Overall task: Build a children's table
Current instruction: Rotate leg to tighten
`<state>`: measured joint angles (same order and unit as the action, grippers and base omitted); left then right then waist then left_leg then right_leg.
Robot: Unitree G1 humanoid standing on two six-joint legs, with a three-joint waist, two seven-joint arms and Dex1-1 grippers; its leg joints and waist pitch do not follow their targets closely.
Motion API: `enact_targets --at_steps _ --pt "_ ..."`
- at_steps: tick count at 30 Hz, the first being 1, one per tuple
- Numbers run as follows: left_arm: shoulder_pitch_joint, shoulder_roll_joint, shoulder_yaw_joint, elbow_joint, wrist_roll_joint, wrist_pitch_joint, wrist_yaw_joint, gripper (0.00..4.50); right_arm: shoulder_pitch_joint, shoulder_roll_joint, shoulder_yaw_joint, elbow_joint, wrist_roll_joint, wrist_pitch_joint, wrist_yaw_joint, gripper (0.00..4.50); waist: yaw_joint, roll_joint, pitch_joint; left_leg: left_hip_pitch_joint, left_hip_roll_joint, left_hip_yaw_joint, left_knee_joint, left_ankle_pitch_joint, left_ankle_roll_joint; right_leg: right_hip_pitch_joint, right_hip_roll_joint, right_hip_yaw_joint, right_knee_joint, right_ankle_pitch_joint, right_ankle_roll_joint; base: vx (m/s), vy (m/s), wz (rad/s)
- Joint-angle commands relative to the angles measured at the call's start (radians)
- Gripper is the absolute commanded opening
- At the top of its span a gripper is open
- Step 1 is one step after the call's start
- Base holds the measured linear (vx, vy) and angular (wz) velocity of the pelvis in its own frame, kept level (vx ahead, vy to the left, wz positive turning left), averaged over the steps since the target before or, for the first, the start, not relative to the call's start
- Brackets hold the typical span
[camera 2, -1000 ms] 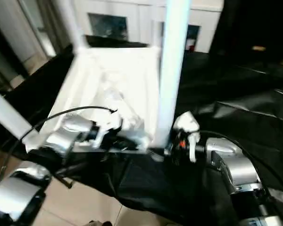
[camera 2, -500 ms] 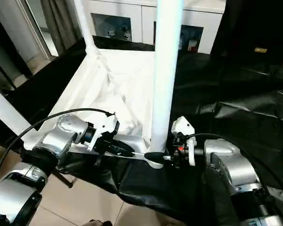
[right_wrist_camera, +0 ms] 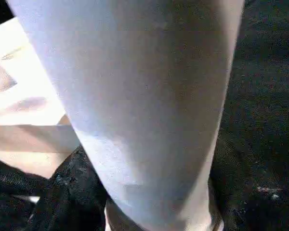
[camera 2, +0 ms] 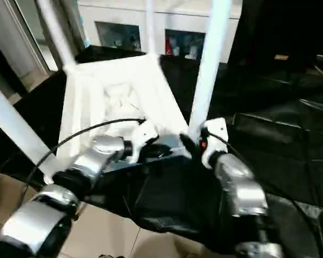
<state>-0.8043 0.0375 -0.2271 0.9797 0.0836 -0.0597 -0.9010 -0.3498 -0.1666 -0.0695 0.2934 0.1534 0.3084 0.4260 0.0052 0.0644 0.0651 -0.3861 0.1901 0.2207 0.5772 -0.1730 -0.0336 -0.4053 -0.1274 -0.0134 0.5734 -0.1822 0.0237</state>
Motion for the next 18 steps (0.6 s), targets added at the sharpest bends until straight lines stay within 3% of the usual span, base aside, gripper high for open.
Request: enact_targets --at_steps 1,3,6,9,12,14,15,18 --pt "-0.02 -0.053 0.007 0.007 -0.008 -0.005 0.061 0.0 0.015 0.087 0.11 0.03 0.044 0.032 0.074 2.86 -0.002 -0.019 -0.055 0.021 0.022 -0.026 -0.084 -0.384 0.003 0.018 -0.002 -0.001 -0.09 -0.42 -0.14 0.0 0.0 0.0" --pt "-0.021 -0.044 0.006 0.008 -0.008 -0.021 0.038 0.0 0.012 0.075 0.101 0.022 0.06 0.042 0.099 3.21 -0.003 -0.02 -0.057 0.021 0.023 -0.026 -0.085 -0.377 0.007 0.021 -0.003 -0.001 -0.088 -0.4 -0.147 0.0 0.0 0.0" --pt "-0.013 -0.019 -0.001 -0.005 -0.019 -0.056 -0.039 0.0 0.019 0.029 0.118 -0.004 0.061 0.053 0.168 3.37 -0.002 -0.022 -0.06 0.019 0.024 -0.025 -0.084 -0.362 0.019 0.024 -0.003 -0.001 -0.086 -0.363 -0.162 0.0 0.0 0.0" --pt "-0.002 0.012 -0.012 -0.021 -0.028 -0.084 -0.122 0.0 0.032 -0.028 0.139 -0.039 0.067 0.06 0.259 3.65 0.003 -0.022 -0.064 0.017 0.025 -0.021 -0.078 -0.312 0.043 0.031 -0.005 0.001 -0.076 -0.271 -0.196 0.0 0.0 0.0" --pt "0.026 0.072 -0.035 -0.067 -0.05 -0.097 -0.302 0.0 0.067 -0.158 0.175 -0.113 0.1 0.065 0.461 3.65 0.009 -0.024 -0.067 0.016 0.029 -0.02 -0.075 -0.271 0.062 0.038 -0.008 0.001 -0.071 -0.232 -0.213 0.0 0.0 0.0" --pt "0.037 0.104 -0.046 -0.085 -0.058 -0.101 -0.388 0.0 0.08 -0.226 0.189 -0.139 0.113 0.059 0.555 3.65 0.019 -0.018 -0.07 0.013 0.032 -0.017 -0.068 -0.217 0.09 0.044 -0.007 0.0 -0.058 -0.143 -0.245 0.0 0.0 0.0" --pt "0.038 0.109 -0.047 -0.085 -0.058 -0.103 -0.4 0.0 0.081 -0.237 0.189 -0.141 0.114 0.058 0.573 3.65 0.022 -0.018 -0.074 0.013 0.031 -0.015 -0.06 -0.177 0.108 0.045 -0.005 -0.001 -0.047 -0.07 -0.266 0.053 -0.002 -0.01" --pt "0.037 0.134 -0.045 -0.088 -0.072 -0.112 -0.475 0.0 0.086 -0.299 0.186 -0.149 0.125 0.051 0.672 3.65 0.032 -0.02 -0.078 0.016 0.03 -0.011 -0.052 -0.129 0.135 0.043 -0.004 -0.002 -0.036 0.024 -0.301 0.0 0.0 0.0"
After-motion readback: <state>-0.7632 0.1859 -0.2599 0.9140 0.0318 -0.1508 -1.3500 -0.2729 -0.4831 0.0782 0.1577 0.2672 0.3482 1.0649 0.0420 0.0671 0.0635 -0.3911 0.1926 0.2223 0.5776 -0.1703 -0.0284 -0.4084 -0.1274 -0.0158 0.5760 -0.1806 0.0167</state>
